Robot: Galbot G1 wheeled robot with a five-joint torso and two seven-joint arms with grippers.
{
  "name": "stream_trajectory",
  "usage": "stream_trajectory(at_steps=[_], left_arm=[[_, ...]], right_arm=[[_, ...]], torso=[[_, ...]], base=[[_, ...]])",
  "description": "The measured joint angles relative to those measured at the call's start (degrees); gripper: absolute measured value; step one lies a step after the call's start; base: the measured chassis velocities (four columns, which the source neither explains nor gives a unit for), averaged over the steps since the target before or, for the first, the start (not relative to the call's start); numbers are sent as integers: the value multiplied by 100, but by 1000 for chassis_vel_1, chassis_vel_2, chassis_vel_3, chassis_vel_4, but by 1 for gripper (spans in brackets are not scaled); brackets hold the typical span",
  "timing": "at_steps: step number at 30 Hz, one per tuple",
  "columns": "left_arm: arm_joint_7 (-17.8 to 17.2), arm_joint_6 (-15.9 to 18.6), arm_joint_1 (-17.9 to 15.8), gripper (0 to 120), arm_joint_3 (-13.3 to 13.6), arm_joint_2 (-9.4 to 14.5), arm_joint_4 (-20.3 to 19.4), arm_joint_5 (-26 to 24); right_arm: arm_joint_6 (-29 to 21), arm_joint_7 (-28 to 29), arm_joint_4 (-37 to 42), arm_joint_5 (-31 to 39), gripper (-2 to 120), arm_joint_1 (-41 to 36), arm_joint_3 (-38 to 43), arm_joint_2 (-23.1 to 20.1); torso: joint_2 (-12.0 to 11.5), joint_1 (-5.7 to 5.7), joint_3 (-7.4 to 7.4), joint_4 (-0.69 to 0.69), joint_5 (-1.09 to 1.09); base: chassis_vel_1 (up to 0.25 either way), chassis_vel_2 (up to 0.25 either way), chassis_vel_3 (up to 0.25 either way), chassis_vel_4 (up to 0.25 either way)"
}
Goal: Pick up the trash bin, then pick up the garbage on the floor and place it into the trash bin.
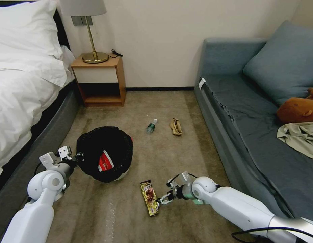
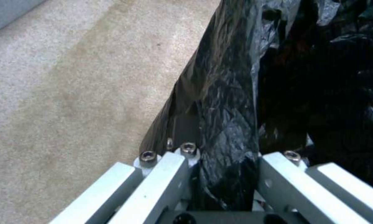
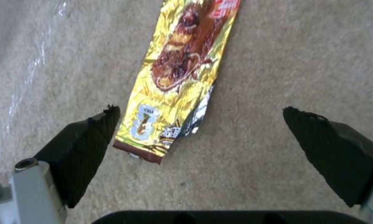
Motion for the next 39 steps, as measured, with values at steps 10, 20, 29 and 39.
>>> stream_trajectory(at_steps=[10,20,29,39], left_arm=[[46,-19,20,2,6,9,62,18],[95,-38,22,2,26,9,141,61],[135,-48,7,2,39,-44,201,117],[184,-73,8,2,32,-44,271,139]], right_arm=[[190,-180,-510,-214,99,-20,-22,338],[334,-341,-867,-434,99,-122,16,558],[350,-348,-887,-463,99,-162,10,782],[390,-395,-892,-646,98,-259,66,855]], torso=[[0,0,0,0,-1],[0,0,0,-1,-3],[0,0,0,1,0],[0,0,0,0,0]], base=[[0,0,0,0],[0,0,0,0],[0,0,0,0],[0,0,0,0]])
